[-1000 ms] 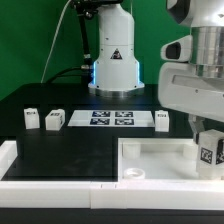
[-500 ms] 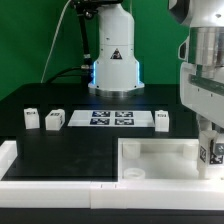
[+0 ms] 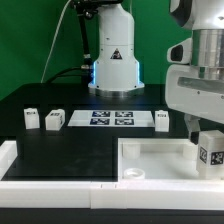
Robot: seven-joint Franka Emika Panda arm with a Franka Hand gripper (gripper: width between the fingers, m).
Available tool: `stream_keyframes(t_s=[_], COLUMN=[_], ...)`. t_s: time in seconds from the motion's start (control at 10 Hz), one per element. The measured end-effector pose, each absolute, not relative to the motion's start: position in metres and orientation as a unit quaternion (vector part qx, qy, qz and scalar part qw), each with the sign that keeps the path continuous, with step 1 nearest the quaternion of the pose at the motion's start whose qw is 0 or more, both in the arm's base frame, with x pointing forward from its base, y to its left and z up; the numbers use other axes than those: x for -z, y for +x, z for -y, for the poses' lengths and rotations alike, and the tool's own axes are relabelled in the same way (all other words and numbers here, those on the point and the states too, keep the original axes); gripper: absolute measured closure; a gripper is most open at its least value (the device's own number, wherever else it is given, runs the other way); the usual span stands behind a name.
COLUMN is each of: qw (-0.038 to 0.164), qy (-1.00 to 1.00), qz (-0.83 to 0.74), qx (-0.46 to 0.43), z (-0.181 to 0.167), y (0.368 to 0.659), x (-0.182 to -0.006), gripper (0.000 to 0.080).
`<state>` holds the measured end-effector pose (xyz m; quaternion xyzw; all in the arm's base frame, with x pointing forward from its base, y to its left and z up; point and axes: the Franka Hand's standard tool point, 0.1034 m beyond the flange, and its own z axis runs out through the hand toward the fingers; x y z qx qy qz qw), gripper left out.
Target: Assemble one leg
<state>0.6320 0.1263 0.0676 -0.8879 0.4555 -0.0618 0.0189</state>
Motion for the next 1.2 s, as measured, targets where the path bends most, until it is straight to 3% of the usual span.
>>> stream_keyframes(t_s=[0.6,0.9,1.1,1.2], qw=[-0.027,-0.041,-0.042,-0.042], qy=[-0.994,-0.995,-0.995,-0.995], qz=[-0.085,0.061,0.065,0.065], qx=[0.066,0.064,0.063,0.063], z=[-0.127,-0.119,-0.118,-0.118], y=[0.633,0.636,0.635,0.635], x=[-0.068,-0.071,-0.070,-0.070], gripper=[0.0150,0.0150,0.0150,0.0238])
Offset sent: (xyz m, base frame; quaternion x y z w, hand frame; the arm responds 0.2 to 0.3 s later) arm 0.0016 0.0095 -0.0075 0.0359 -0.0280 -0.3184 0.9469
